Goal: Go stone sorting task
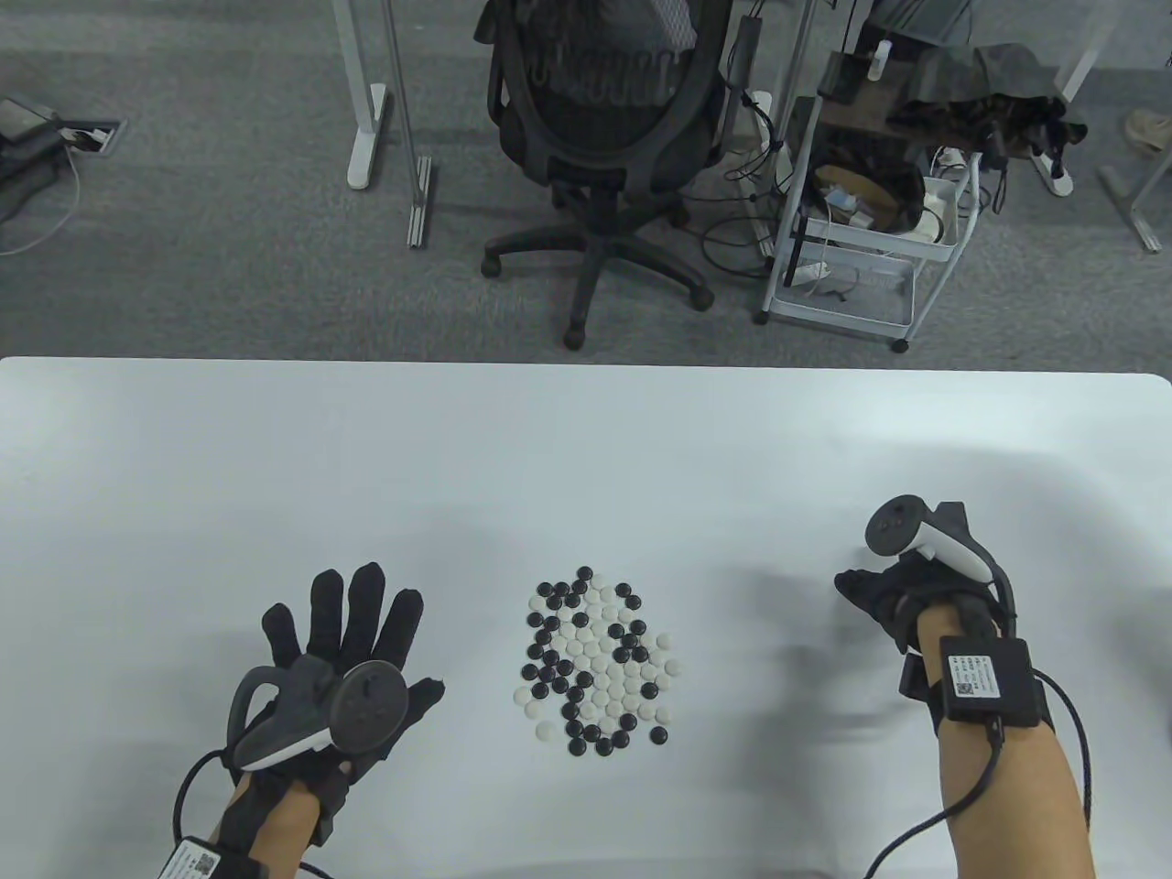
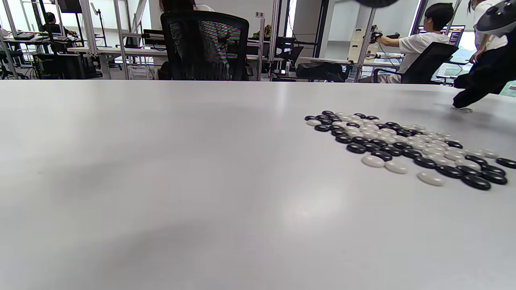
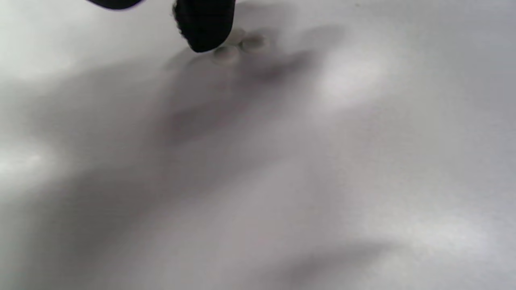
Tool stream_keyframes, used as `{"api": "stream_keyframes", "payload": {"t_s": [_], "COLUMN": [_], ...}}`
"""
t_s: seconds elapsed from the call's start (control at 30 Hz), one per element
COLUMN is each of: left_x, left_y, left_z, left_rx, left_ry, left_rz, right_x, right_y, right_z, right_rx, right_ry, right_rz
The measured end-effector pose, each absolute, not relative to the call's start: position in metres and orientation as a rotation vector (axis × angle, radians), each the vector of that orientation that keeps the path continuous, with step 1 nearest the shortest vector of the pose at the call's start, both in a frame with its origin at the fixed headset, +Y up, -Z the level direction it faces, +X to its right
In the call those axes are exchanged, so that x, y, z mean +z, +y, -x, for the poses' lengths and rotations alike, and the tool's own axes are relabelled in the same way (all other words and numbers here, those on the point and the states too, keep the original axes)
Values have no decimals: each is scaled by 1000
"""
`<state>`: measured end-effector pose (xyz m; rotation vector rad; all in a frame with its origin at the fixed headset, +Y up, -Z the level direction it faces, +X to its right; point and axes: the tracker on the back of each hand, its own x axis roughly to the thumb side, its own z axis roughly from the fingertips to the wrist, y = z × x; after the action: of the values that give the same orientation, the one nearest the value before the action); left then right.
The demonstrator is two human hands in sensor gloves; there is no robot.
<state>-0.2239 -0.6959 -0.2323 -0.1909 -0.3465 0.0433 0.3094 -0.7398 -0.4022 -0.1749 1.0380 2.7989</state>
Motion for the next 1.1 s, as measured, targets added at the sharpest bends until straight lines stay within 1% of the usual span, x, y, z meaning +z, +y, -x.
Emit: {"api": "stream_keyframes", "payload": {"t_s": [0.03,0.1,0.27,0.37,0.43,0.6,0.7,0.8,0.9,1.1], "left_x": [-232,-233,-232,-232,-232,-232,-231,-231,-231,-231], "left_y": [-696,-696,-696,-695,-694,-694,-693,-692,-693,-693], "left_z": [224,224,224,224,224,224,224,225,225,225], "left_rx": [43,43,42,44,44,48,51,52,53,49], "left_ry": [-346,-345,-339,-340,-341,-343,-345,-348,-349,-345], "left_rz": [191,195,201,198,195,191,188,182,183,184], "right_x": [-402,-401,-392,-384,-380,-374,-372,-375,-386,-409], "right_y": [-738,-731,-725,-729,-734,-750,-756,-756,-751,-746], "right_z": [-306,-286,-224,-189,-171,-143,-138,-143,-163,-231], "right_rx": [2799,2766,2593,2587,2570,2534,2541,2614,2708,2781], "right_ry": [1034,1039,1141,1185,1210,1256,1286,1283,1264,1244], "right_rz": [153,38,-280,-436,-499,-588,-601,-580,-445,-74]}}
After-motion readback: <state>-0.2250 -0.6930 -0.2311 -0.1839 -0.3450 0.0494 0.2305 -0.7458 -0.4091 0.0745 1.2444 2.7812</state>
